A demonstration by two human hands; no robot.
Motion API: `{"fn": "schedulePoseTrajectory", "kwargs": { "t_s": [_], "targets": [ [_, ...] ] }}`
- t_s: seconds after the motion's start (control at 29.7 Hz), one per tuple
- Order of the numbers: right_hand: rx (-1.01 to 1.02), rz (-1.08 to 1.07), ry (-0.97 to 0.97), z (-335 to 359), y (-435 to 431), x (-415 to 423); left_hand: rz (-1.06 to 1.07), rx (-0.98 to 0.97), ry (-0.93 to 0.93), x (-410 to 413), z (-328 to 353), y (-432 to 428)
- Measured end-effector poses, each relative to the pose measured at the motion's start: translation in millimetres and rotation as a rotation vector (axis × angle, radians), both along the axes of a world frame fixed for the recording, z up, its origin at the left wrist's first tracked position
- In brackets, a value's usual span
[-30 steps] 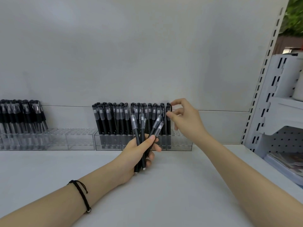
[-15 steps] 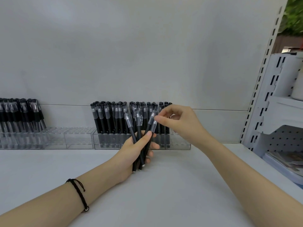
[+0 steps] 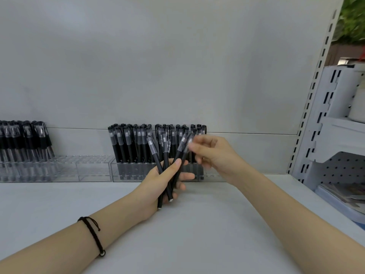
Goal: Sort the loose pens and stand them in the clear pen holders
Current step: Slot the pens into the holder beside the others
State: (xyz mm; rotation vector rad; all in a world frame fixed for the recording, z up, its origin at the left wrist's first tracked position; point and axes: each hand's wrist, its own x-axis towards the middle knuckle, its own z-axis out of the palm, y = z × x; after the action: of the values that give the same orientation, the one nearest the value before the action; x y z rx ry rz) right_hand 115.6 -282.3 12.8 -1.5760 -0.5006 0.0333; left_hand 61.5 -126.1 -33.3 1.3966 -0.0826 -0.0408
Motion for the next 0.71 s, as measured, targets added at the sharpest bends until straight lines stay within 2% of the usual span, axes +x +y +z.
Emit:
{"fn": "schedulePoseTrajectory", "kwargs": {
  "t_s": [0.1, 0.17, 0.3, 0.37, 0.57, 0.71],
  "targets": [
    [0.363, -0.074, 0.015, 19, -13, 8, -0.026, 0.036, -0.010, -1, -1, 1],
    [0.468, -0.190, -0.035, 31, -27, 12, -0.032, 0.053, -0.029, 0, -3, 1],
    [0.300, -0.474, -0.206, 30, -40, 22, -0.021, 0.033, -0.016, 7, -4, 5],
    [0.220, -0.539, -0.261, 25, -39, 29, -0.019, 0.032, 0.000, 9, -3, 8],
    [0.042, -0.552, -0.355, 15, -33, 39, -0.008, 0.002, 0.014, 9, -3, 10],
    [-0.194, -0.497, -0.376, 6, -28, 45, -0.007, 0.013, 0.020, 9, -4, 8]
  ]
}}
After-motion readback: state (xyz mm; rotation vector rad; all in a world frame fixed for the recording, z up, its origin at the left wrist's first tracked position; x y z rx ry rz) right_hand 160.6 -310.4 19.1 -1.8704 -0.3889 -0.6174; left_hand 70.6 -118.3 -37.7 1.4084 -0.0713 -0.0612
